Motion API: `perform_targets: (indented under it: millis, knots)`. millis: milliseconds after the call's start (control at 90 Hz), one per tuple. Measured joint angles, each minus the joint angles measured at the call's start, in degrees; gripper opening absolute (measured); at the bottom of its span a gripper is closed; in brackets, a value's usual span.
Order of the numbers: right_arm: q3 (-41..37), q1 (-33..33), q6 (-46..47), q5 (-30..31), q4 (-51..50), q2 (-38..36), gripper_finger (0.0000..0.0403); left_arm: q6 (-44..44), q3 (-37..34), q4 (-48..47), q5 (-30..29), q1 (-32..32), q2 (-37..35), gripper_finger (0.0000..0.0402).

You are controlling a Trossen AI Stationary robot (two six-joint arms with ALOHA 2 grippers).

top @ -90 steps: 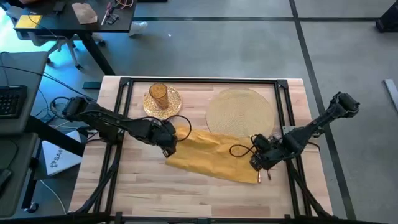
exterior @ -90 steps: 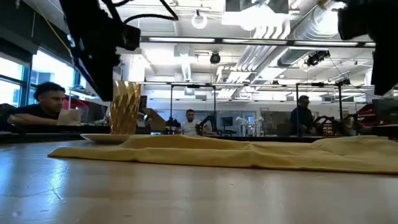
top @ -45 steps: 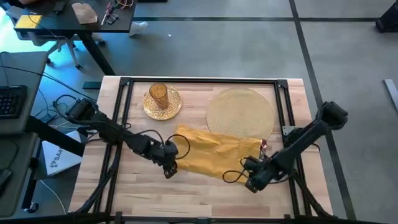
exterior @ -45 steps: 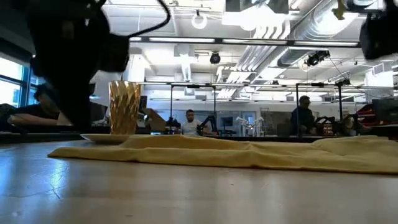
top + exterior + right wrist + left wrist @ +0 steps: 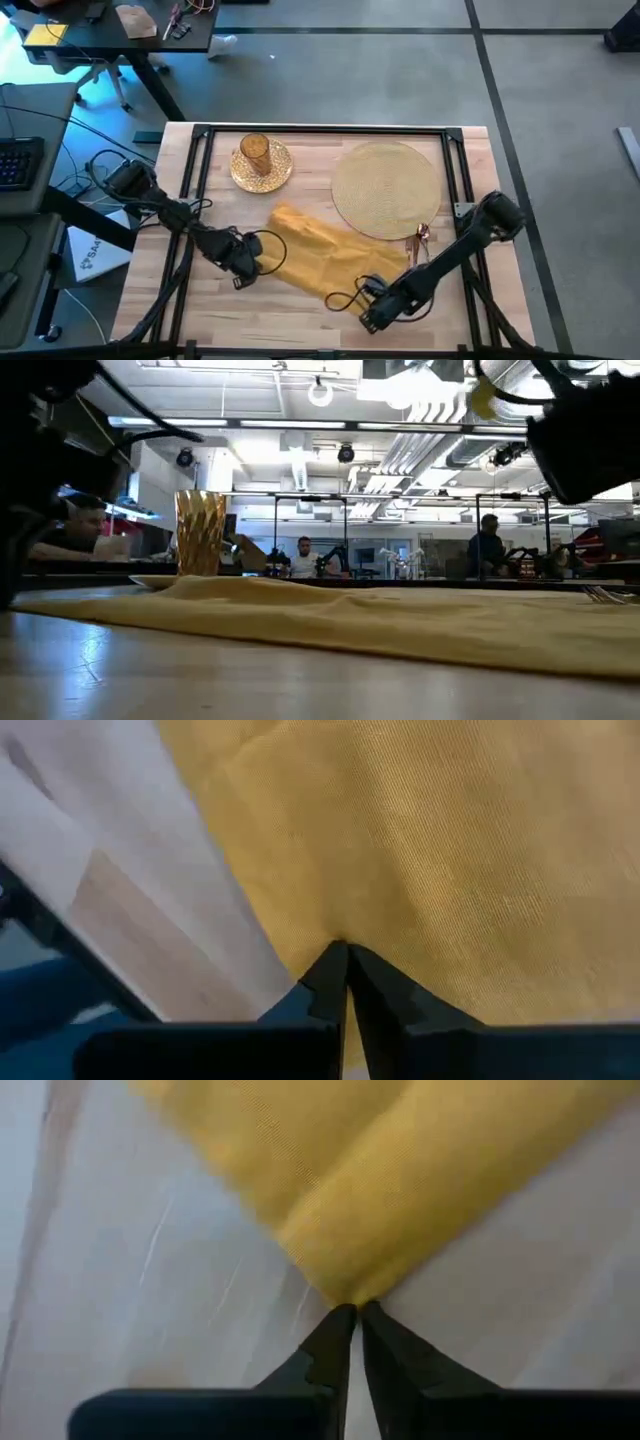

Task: Set table place
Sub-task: Fold the yellow table napkin

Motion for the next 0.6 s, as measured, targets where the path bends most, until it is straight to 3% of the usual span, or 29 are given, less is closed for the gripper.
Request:
perform_targets:
  millis: [156, 322, 444, 600]
  knots:
    - [6.22, -0.36, 0.37, 0.17, -8.43, 0.35, 0.0000, -12.97, 0.00, -1.25, -0.71, -1.77, -2.67, 0.0021]
    - [12.53, -1.66, 0.11, 4.64, -18.84, -2.27, 0.0000, -29.39, -2.31, -0.03, -1.14, -2.33, -6.68, 0.0066]
    - [13.61, -4.02, -1.78, 6.50, -22.49, -5.36, 0.0013, -37.95, -6.73, 6.46, -2.98, -2.30, -10.60, 0.0110]
    - [13.19, -8.27, -10.66, 8.41, -24.66, -9.04, 0.0060, -46.82, -12.41, 16.17, -4.99, -1.94, -13.84, 0.0156]
